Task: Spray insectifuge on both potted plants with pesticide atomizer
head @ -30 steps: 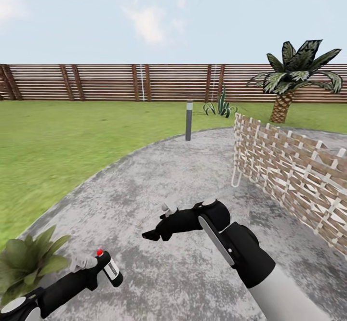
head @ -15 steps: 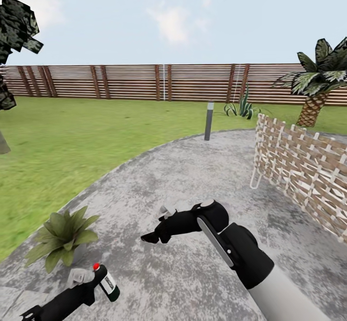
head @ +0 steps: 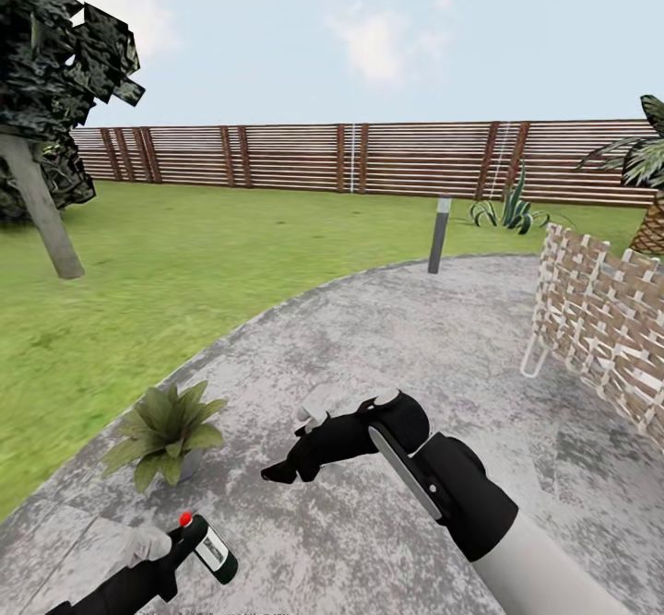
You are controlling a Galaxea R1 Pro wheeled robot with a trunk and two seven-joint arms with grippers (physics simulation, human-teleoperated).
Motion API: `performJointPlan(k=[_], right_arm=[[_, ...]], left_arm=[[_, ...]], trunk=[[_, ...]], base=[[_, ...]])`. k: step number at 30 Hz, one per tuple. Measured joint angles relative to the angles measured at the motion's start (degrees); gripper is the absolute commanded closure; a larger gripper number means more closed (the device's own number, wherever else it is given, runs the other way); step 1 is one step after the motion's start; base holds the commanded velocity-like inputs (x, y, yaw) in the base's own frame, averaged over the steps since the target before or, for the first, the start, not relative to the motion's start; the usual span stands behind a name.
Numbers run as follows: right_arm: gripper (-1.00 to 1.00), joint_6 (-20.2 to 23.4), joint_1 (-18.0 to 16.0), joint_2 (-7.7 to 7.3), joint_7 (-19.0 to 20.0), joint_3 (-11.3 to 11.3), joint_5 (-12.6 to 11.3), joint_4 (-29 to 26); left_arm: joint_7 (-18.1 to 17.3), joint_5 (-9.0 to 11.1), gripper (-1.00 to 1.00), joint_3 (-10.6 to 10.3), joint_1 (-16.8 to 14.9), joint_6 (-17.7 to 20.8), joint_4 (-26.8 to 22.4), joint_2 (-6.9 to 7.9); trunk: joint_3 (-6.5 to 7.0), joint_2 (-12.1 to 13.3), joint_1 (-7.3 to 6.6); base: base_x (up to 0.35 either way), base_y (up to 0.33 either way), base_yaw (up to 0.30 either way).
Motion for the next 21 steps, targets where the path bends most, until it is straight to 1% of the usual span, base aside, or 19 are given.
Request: performJointPlan(k=[3, 6, 8, 11, 12, 13, 14, 15, 16, 17, 18, 19, 21], right_arm=[[-1.00, 0.0, 0.0, 0.00, 0.0, 0.7, 0.0, 0.0], [-1.00, -0.4, 0.0, 0.00, 0.0, 2.4, 0.0, 0.1], [-1.00, -0.6, 0.0, 0.00, -0.1, 2.7, -0.1, 0.2], [-1.00, -0.7, 0.0, 0.12, -0.2, 2.9, -0.1, 0.6], [-1.00, -0.7, 0.0, 0.42, -0.3, 3.1, -0.1, 1.3], [-1.00, -1.8, 0.0, 1.53, -0.3, 3.2, -0.1, 3.3], [-1.00, -2.6, 0.0, 1.71, -0.3, 3.3, -0.1, 3.7], [-1.00, -2.9, 0.0, 1.78, -0.3, 3.5, -0.1, 3.8], [-1.00, -3.2, 0.0, 1.82, -0.3, 4.1, -0.1, 4.0], [-1.00, -3.5, 0.0, 1.83, -0.3, 4.5, -0.1, 4.1], [-1.00, -4.2, 0.0, 1.84, -0.3, 4.7, -0.1, 4.2], [-1.00, -4.9, 0.0, 1.84, -0.3, 4.8, -0.1, 4.2], [-1.00, -6.5, 0.0, 1.84, -0.4, 4.9, -0.1, 4.2]], left_arm=[[0.3, -0.4, 1.00, -0.3, 0.0, -0.4, 1.0, -0.14], [0.1, -0.3, 1.00, -0.3, 0.0, -0.4, 2.1, -0.42], [0.1, 0.1, 1.00, -0.2, 0.0, -1.5, 3.3, -1.23], [0.1, -0.4, 1.00, -0.3, -0.1, -3.8, 4.2, -2.11], [0.0, -0.6, 1.00, -0.4, -0.2, -4.2, 4.0, -2.24], [-0.1, -0.7, 1.00, -0.5, -0.6, -5.7, 2.8, -2.78], [-0.2, -1.8, 1.00, -0.7, -0.8, -5.9, 2.2, -2.92], [-0.2, -3.8, 1.00, -1.2, -0.9, -5.9, 1.7, -3.11], [-0.1, -7.1, 1.00, -1.9, -1.1, -5.9, 1.2, -3.78], [0.0, -8.7, 1.00, -2.1, -1.3, -5.8, 1.1, -4.47], [0.1, -9.8, 1.00, -2.3, -1.5, -5.8, 1.0, -5.35], [0.1, -10.2, 1.00, -2.4, -1.7, -5.7, 1.0, -5.75], [0.3, -10.5, 1.00, -2.4, -1.8, -5.7, 1.2, -6.09]], trunk=[[0.00, 0.0, 0.00], [0.00, 0.0, 0.00], [0.00, 0.0, 0.00], [0.00, 0.0, 0.00], [0.00, 0.0, 0.00], [0.00, 0.0, 0.00], [0.00, 0.0, 0.00], [0.00, 0.0, 0.00], [0.00, 0.0, 0.00], [0.00, 0.0, 0.00], [0.00, 0.0, 0.00], [0.00, 0.0, 0.00], [0.00, 0.0, 0.00]], base=[[0.000, 0.000, 0.081], [0.000, 0.000, 0.007], [0.000, 0.000, 0.001], [0.000, 0.000, 0.000], [0.000, 0.000, 0.000], [0.000, 0.000, 0.000], [0.000, 0.000, 0.000], [0.000, 0.000, 0.000], [0.000, 0.000, 0.000], [0.000, 0.000, 0.000], [0.000, 0.000, 0.000], [0.000, 0.000, 0.000], [0.000, 0.000, 0.000]])
